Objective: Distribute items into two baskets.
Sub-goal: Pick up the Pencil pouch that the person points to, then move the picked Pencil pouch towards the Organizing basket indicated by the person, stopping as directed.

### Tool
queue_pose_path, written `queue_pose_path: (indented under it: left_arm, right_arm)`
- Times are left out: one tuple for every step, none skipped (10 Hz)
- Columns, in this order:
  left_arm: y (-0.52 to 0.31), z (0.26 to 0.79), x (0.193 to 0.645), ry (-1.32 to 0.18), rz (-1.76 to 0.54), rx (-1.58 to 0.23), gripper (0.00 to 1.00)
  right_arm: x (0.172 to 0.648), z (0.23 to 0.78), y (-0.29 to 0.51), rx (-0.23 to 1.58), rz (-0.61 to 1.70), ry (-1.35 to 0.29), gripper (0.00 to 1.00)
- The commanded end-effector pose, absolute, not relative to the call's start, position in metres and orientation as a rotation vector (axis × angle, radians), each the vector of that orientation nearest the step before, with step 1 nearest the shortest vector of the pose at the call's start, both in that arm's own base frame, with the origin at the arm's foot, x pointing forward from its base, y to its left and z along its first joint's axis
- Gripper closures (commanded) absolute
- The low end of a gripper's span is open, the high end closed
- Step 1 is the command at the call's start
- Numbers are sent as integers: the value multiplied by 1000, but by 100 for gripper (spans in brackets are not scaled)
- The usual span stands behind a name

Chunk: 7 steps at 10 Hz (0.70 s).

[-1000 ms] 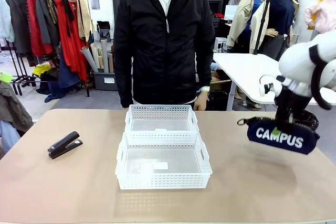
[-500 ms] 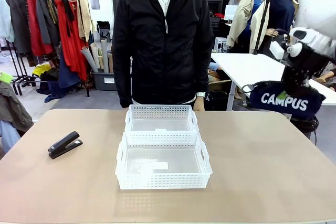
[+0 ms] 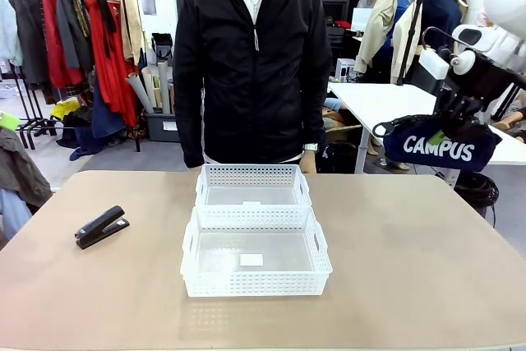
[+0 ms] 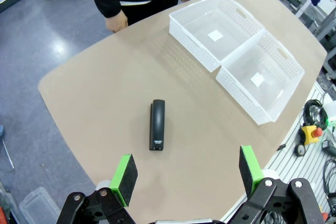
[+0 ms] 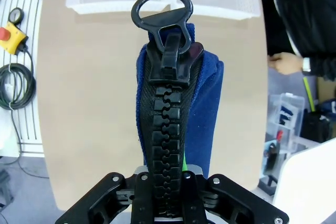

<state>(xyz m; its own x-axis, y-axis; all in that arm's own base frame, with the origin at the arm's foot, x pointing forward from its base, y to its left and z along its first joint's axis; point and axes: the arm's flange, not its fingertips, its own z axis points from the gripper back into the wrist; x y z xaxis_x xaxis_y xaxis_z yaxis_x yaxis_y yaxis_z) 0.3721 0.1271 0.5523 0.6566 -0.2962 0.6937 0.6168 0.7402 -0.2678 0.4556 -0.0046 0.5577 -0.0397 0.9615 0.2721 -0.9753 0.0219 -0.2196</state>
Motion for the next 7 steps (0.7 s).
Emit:
queue_pose_path:
  left_arm:
    - [128,553,371,-677,-544,-519,0]
    - [128,553,371,-677,-544,-519,0]
    - [128,553,371,-677,-544,-519,0]
    - [128,553,371,-677,-544,-519,0]
    - [128,553,371,-677,-544,-519,0]
    - [128,553,371,-677,-544,-519,0]
    - [128,553,371,-677,-544,-519,0]
  right_arm:
    - [458,555,-9,47,1529,-389,100]
    - [458,555,-9,47,1529,-389,100]
    - [458,555,-9,47,1529,-389,100]
    - [458,555,-9,47,1529,-389,100]
    - [458,555,-9,47,1529,-389,100]
    - [458,555,-9,47,1529,-389,100]
    - [458,555,-9,47,1529,-389,100]
